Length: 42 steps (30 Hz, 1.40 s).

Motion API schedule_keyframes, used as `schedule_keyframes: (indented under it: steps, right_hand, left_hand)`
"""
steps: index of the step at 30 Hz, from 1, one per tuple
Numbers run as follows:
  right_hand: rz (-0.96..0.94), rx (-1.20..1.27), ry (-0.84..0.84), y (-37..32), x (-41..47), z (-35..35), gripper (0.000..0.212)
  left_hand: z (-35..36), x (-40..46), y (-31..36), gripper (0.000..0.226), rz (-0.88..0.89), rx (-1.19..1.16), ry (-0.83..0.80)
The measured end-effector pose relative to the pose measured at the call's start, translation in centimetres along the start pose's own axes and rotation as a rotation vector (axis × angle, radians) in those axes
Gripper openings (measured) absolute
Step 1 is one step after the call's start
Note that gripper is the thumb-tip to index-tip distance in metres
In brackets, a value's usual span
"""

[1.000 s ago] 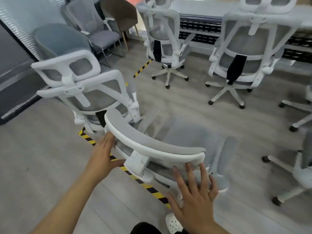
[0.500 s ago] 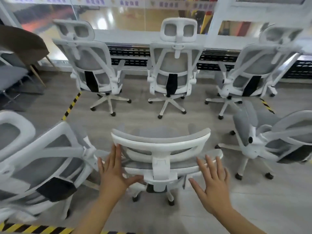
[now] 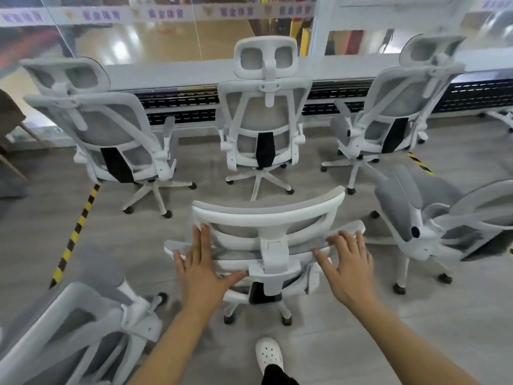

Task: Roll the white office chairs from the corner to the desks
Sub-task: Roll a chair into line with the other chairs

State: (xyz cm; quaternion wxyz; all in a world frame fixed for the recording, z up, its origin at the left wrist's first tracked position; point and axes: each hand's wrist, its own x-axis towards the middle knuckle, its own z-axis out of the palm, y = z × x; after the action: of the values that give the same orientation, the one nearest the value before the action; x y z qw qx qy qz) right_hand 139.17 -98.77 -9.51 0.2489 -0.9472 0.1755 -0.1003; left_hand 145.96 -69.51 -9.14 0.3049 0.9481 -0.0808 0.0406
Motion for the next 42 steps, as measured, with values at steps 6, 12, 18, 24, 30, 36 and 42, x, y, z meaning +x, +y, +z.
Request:
schedule_keyframes:
  steps: [6,12,18,24,30,36,42]
  right_hand:
    - [-0.003,-0.003,0.108,0.8,5.8,1.1,0.05]
    - [0.016,0.002,0.152,1.5,9.5,1.7,0.046]
    - [0.133,-0.051,0.197,0.2,11.6,1.7,0.03]
    - [0.349,-0.055,0.205,-2.8,11.5,1.8,0.031]
    - [0.569,0.255,0.231,-5.8,11.4,2.1,0.05]
    - [0.712,0.688,0.3,-10.2,10.3,2.7,0.041]
    - [0.635,0.846,0.367,-12.9,9.0,3.2,0.023]
  left_hand:
    - [0.1,5.5,-0.8,0.11,0.028,-0.168,-0.053]
    - [-2.0,11.4,-5.4,0.09,0.042,-0.166,-0.129]
    - [-2.7,17.9,-8.6,0.066,0.073,-0.245,-0.468]
    - [-2.4,20.9,-8.4,0.053,0.183,-0.285,-0.532]
    - [-1.9,22.6,-8.5,0.051,0.226,-0.332,-0.559]
    - [-1.6,24.6,-8.5,0.044,0.325,-0.377,-0.641]
    - [-0.6,24.9,-8.2,0.039,0.357,-0.435,-0.666]
